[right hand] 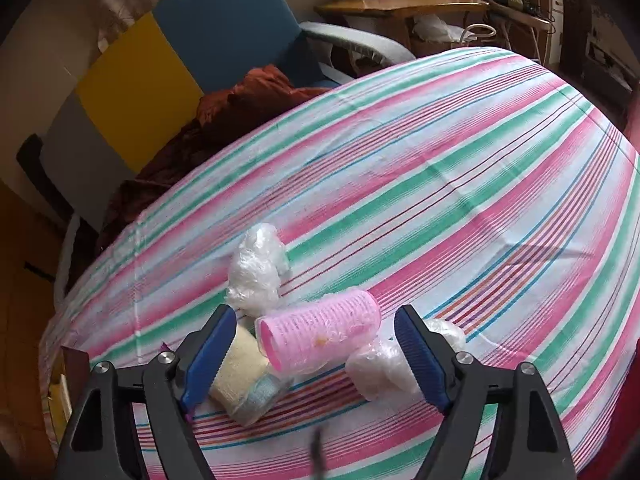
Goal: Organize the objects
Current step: 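Hold the foam piece in the left tool while the right tool grasps the pink hair roller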
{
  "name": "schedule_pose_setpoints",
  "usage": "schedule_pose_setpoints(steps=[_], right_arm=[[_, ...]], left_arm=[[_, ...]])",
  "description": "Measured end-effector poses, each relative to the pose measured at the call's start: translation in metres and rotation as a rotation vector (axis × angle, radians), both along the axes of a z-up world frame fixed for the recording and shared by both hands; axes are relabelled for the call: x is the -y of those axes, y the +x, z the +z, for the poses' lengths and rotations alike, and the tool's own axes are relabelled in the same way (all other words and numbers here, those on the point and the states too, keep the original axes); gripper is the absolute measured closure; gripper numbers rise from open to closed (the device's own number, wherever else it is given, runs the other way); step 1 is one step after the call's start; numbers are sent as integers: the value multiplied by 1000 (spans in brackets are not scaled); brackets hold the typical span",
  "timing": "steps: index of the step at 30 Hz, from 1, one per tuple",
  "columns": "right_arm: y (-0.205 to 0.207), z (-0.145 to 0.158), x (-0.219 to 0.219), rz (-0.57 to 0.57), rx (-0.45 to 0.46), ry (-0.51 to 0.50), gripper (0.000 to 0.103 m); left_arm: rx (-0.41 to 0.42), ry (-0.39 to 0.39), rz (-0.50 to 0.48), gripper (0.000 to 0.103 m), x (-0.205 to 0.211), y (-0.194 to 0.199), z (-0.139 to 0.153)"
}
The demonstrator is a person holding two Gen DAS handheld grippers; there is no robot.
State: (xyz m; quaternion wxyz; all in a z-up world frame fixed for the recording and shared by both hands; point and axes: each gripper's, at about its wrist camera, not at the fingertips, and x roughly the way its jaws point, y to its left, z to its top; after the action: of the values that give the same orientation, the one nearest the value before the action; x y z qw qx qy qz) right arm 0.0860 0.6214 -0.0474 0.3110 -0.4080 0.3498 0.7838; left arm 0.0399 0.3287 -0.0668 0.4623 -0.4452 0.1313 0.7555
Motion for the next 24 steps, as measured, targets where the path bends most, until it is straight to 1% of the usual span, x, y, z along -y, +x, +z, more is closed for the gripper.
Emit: schedule_pose_setpoints(steps=[5, 6, 7, 12, 15, 19, 21, 22, 24], right_arm=[[-7, -6, 2, 29, 20, -18, 20], [-8, -6, 3, 35, 20, -21, 22], [-8, -7, 5, 46, 25, -16, 33], [-7, -5, 9, 56, 27, 2, 35], [0, -1, 4, 11, -2, 9, 35], [17, 9, -3, -64, -78, 5, 35], [21, 13, -3, -77, -111, 6, 35], [23, 16, -3, -74, -137, 2, 35], [21, 18, -1, -59, -158, -6, 35]], left_arm=[[23, 13, 5, 65, -2, -4, -1], [25, 15, 5, 65, -2, -4, -1], [24, 16, 5, 65, -2, -3, -1], [7, 20, 2, 65, 1, 0, 0], [3, 27, 8, 67, 3, 2, 0], [-4, 33, 20, 68, 9, 0, 1], [2, 35, 28, 69, 12, 0, 1], [6, 39, 30, 69, 12, 0, 2], [4, 47, 31, 69, 14, 1, 5]])
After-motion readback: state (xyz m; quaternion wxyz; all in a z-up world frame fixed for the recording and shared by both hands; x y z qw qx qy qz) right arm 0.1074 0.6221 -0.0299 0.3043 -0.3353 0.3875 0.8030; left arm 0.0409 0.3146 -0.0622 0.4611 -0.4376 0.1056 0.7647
